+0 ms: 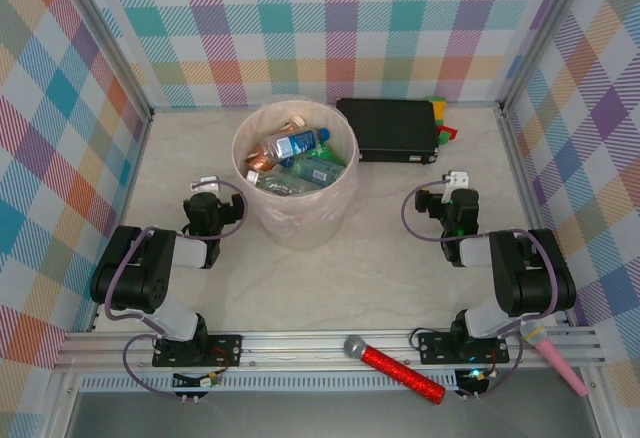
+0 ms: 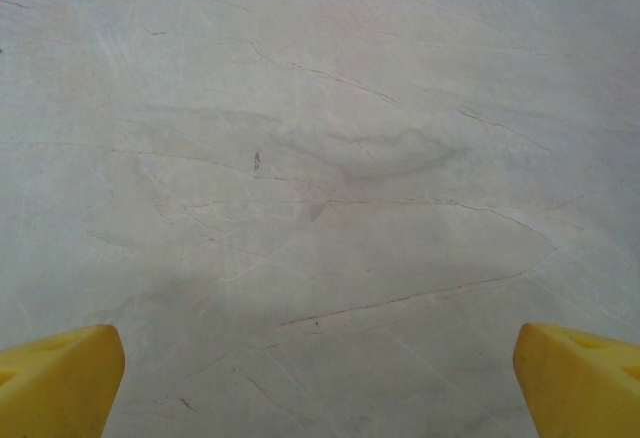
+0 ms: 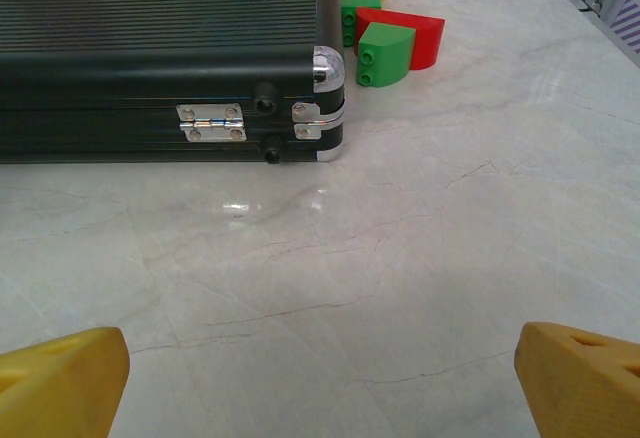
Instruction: Put the plastic bottles in the bin
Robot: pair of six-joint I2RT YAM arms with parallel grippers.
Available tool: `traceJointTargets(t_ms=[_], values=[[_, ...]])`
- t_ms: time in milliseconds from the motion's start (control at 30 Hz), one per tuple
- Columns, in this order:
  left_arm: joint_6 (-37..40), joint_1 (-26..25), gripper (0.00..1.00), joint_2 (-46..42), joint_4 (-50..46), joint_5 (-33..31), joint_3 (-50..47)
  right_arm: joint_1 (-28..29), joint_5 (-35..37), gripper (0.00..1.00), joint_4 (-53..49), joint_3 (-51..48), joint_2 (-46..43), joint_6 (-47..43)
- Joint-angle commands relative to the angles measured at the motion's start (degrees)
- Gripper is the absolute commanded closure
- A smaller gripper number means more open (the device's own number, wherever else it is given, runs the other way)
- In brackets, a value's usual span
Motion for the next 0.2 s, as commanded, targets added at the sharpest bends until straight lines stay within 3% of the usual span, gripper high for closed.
traceJointTargets(t_ms=[0,167], values=[[0.92,0.44,0.00,-0.28,2.88,0.75,0.53,-0.43,-1.01,0.01,1.19,0.89,0.19,0.75],[0.92,0.44,0.01,-0.38,2.87,0.71,0.37,-0.44,-0.94,0.01,1.16,0.89,0.19,0.73]])
